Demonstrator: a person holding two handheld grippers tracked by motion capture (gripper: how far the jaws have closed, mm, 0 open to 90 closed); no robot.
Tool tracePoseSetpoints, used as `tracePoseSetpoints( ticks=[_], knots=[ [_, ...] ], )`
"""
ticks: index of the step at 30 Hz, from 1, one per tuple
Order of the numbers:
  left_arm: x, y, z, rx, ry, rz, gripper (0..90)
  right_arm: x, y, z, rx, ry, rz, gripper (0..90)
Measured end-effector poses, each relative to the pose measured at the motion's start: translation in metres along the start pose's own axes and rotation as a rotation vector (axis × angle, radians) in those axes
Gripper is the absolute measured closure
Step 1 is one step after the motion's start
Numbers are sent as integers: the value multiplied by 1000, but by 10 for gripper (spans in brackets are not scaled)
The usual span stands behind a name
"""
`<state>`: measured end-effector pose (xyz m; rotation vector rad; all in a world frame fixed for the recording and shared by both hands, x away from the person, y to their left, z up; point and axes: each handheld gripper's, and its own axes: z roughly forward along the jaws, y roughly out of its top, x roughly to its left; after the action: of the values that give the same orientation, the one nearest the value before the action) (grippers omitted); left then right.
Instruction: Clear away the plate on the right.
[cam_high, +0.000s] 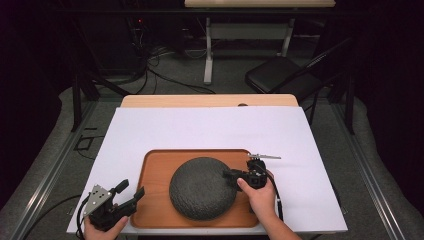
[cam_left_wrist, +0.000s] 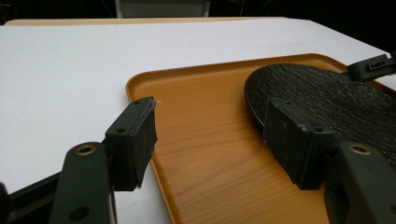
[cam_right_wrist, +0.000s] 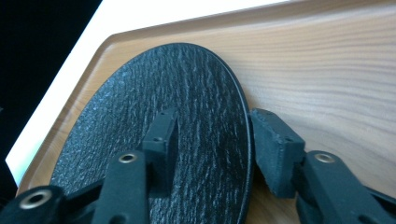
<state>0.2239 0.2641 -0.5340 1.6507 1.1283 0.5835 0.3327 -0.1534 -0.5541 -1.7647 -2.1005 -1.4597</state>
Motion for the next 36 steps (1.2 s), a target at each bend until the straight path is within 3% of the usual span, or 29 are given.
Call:
tracePoseSetpoints(
  ticks=[3, 8, 21, 28, 32, 36],
  knots=[
    [0, 0, 0, 3, -1, -4, 345, 1, 0, -3, -40, -25, -44, 437],
    [0, 0, 1, 4, 0, -5, 344, 3, -1, -5, -54, -53, -89, 424],
    [1, 0, 0, 2, 2, -14, 342, 7, 0, -14, -96, -68, -133, 402],
    [1, 0, 0, 2, 3, -14, 340, 15, 5, -38, -139, -88, -205, 398],
    [1, 0, 0, 1, 6, -12, 340, 14, 6, -48, -159, -99, -219, 396],
    [1, 0, -1, 2, 7, -12, 340, 9, 4, -71, -200, -128, -231, 395]
  ],
)
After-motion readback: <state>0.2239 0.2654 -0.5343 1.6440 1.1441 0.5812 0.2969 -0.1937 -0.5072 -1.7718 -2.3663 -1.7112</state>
